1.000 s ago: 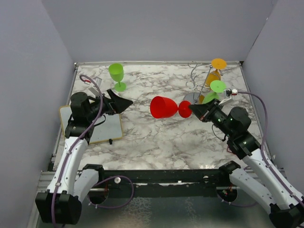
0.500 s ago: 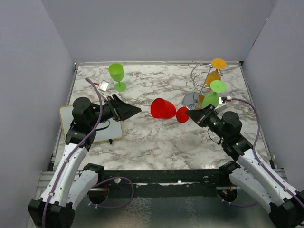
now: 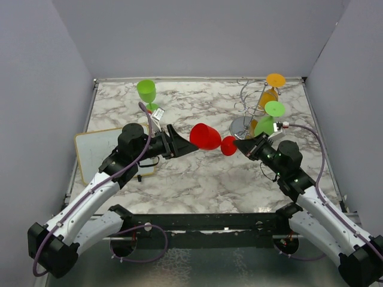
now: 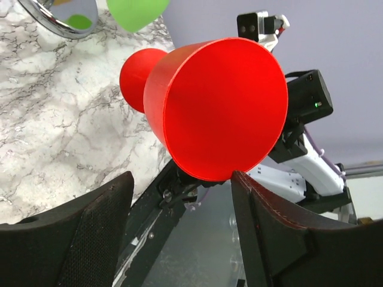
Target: Take the wine glass off the wine glass rack
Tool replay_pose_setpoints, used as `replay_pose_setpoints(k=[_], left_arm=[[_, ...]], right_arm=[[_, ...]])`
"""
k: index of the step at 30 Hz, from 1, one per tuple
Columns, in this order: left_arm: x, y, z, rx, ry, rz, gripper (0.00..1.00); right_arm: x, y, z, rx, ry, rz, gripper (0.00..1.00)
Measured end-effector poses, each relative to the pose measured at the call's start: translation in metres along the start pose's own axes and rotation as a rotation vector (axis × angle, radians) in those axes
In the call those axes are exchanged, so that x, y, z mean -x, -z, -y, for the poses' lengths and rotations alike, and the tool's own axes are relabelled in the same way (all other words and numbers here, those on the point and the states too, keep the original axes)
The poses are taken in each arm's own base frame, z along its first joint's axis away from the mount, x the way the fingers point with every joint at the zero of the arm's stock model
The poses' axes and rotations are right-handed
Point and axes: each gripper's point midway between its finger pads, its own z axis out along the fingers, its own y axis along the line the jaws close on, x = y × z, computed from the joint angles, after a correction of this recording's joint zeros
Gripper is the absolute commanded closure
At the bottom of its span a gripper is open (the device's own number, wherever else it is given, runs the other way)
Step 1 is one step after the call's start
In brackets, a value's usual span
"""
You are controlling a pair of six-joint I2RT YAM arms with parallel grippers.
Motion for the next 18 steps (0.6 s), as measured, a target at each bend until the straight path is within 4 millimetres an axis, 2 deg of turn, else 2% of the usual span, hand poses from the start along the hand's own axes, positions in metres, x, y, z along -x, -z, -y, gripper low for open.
replay_pose_setpoints(k=[4,9,14,18], left_arm=[[0.003,-0.002,-0.004,0.029,0.012,0.028,0.25],[0.013,0.000,-0.010,0.070,0.010,0.090,0.23],[0.016,0.006,-0.011,0.098,0.005,0.120,0.34],[0.016,0.001,-0.015,0.114,0.012,0.104,0.46]], right_arm=[[-0.009,0.000,0.010,-0.010,0.006,-0.022,0.99],[-0.015,0.003,0.012,0.004,0.024,-0.035,0.99],[-0.011,0.008,0.006,0.033,0.036,-0.011,0.99],[-0.009,0.009,0.003,0.046,0.041,-0.001,0.99]])
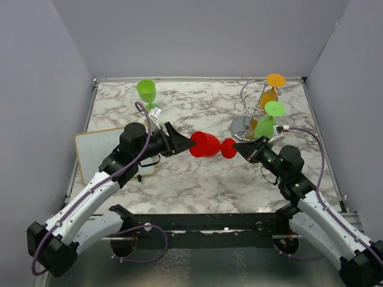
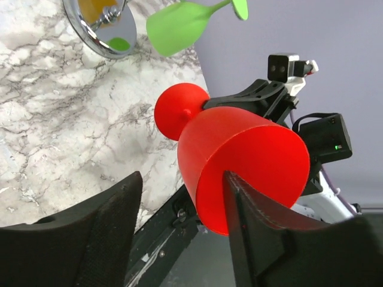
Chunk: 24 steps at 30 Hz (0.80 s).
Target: Take the wine glass off the wine glass rack
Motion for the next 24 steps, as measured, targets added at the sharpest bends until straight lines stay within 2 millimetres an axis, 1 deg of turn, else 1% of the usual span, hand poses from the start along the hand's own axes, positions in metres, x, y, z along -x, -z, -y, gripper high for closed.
replay_pose_setpoints(k=[4,7,8,12,15,17,19,20,24], left_arm=[[-0.010,-0.011,-0.003,0.016,-0.007,-0.048,0.69],[-0.018,-0.016,-0.003,0.040,-0.027,-0.075,0.78],[-0.018,-0.017,-0.002,0.054,-0.041,-0.075,0.82],[-0.019,-0.017,0.003,0.112,-0.104,-0.056,0.91],[-0.021,-0.017,-0.004,0.171,-0.131,-0.050,1.00],[-0.022,-0.019,-0.015,0.221,-0.143,-0.054,1.00],[-0.023,-0.021,-0.021,0.260,-0.148,-0.062,1.00],[-0.023,-0.022,-0.023,0.273,-0.155,-0.067,1.00],[-0.017,-0.020,-0.023,0.317,-0.193,-0.070,1.00]], right_arm=[[0.000,-0.001,0.000,0.001,0.012,0.000,0.99],[-0.001,-0.002,0.002,-0.003,0.023,-0.003,0.99],[-0.001,-0.002,0.003,-0.004,0.026,-0.004,0.99],[-0.001,-0.003,0.003,-0.004,0.033,-0.003,0.99],[0.000,-0.004,0.003,-0.001,0.046,-0.002,0.98],[-0.001,-0.005,0.005,-0.007,0.051,-0.006,0.89],[-0.005,-0.007,0.010,-0.021,0.055,-0.019,0.75],[-0.006,-0.008,0.013,-0.028,0.058,-0.026,0.69],[-0.010,-0.008,0.018,-0.037,0.083,-0.037,0.53]])
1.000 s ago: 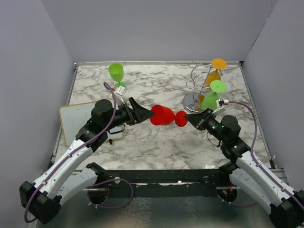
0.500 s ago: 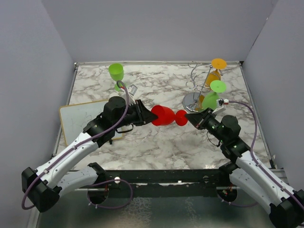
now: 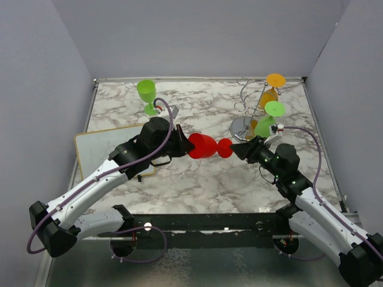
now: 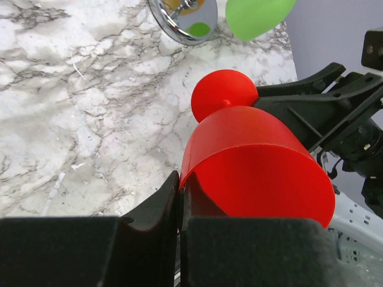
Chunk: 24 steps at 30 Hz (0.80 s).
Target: Take the wine glass off the wine glass rack
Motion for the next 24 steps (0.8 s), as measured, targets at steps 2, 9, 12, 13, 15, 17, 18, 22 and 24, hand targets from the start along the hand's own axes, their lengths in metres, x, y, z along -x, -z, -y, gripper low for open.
replay_pose_setpoints(k=[2,9,12,13,15,17,18,22,24], left_arm=[[0.007,0.004,0.001,0.024,-0.019,0.009,1.00],[0.045,0.014,-0.002,0.147,-0.130,0.071,1.00],[0.065,0.012,-0.011,0.229,-0.182,0.094,1.00],[0.073,0.011,-0.017,0.260,-0.196,0.098,1.00],[0.089,0.004,-0.033,0.329,-0.214,0.101,1.00],[0.104,-0.005,-0.051,0.388,-0.217,0.092,1.00],[0.112,-0.010,-0.062,0.420,-0.209,0.084,1.00],[0.135,-0.034,-0.106,0.521,-0.187,0.042,0.98],[0.139,-0.045,-0.123,0.564,-0.187,0.005,0.98]], right_arm=[[-0.001,0.001,0.002,-0.004,0.019,-0.003,0.46],[0.007,0.009,0.005,-0.026,0.140,0.020,0.24],[0.014,0.014,0.002,-0.032,0.202,0.031,0.21],[0.018,0.015,-0.001,-0.029,0.223,0.038,0.20],[0.024,0.019,-0.006,-0.018,0.262,0.056,0.18],[0.031,0.022,-0.012,-0.009,0.292,0.070,0.15],[0.033,0.024,-0.015,-0.010,0.302,0.069,0.13],[0.048,0.030,-0.032,-0.004,0.305,0.075,0.08],[0.055,0.032,-0.041,-0.003,0.293,0.076,0.07]])
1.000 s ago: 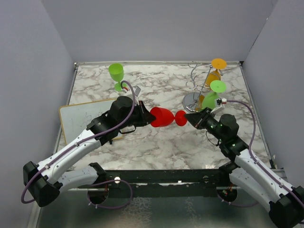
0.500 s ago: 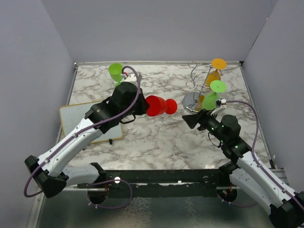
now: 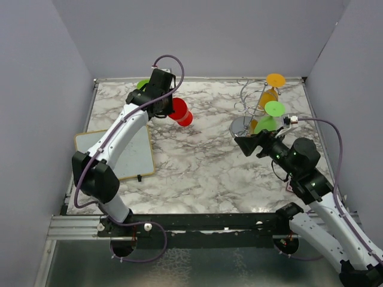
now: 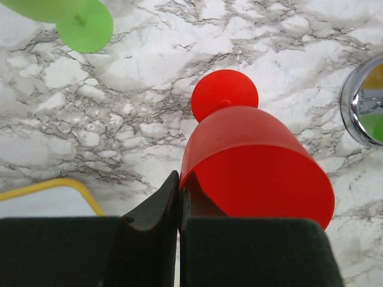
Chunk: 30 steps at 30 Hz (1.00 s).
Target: Take the wine glass off the wine glass rack
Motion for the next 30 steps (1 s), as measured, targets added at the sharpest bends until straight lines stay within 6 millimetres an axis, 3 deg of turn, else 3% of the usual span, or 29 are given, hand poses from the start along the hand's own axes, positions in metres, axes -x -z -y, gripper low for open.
replay_pose_setpoints(k=[6,15,30], left_arm=[[0.010,-0.035,-0.003,0.045,-0.053,-0.052,1.00],[0.029,-0.087,-0.037,0.155,-0.059,-0.112,1.00],[0.051,-0.111,-0.068,0.206,-0.021,-0.117,0.98]], right_arm=[[0.016,0.005,-0.005,-0.050,-0.035,-0.026,0.06],[0.005,0.016,0.010,-0.120,-0.039,-0.037,0.06],[0.004,0.020,0.015,-0.137,-0.037,-0.015,0.06]])
